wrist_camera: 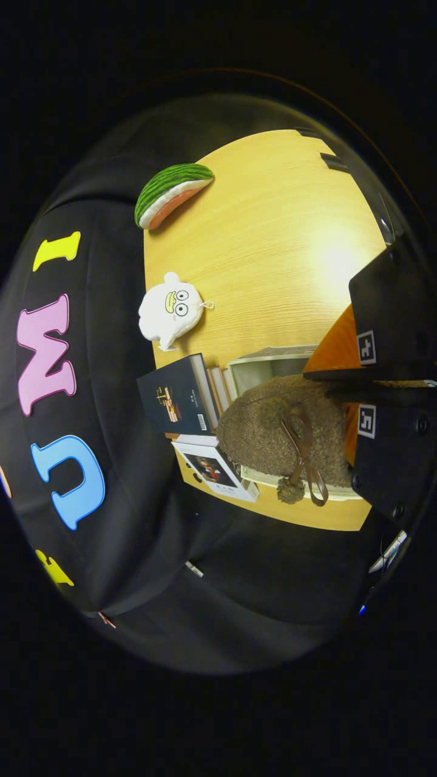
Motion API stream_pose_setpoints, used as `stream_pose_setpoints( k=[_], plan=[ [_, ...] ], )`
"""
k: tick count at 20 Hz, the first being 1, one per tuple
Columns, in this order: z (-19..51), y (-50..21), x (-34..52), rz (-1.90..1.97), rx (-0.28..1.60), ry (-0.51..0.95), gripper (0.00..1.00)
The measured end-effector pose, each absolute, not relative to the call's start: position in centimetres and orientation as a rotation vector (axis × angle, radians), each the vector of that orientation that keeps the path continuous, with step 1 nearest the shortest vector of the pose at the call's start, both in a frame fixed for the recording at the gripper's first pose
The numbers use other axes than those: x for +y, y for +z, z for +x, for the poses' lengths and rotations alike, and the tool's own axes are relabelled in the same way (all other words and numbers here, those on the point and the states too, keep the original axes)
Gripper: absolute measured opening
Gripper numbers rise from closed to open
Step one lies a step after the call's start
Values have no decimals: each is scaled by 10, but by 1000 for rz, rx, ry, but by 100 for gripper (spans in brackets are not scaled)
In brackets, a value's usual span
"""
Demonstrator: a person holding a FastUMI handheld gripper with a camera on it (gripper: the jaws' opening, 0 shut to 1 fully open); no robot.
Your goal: Open the storage box then place both shoes into the box .Put the left shoe in first, then the right shoe, with the right side of both shoes facing outward in a uniform manner.
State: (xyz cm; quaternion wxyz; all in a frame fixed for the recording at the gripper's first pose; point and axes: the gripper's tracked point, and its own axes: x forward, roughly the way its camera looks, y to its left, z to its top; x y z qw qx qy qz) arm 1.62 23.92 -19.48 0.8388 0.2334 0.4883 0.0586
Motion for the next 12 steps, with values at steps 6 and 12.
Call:
stream_pose_setpoints(
  k=[6, 12],
  plan=[
    [15, -223, 241, 439, 1055, 95, 17],
    [13, -206, 249, 434, 999, 148, 40]
  ],
)
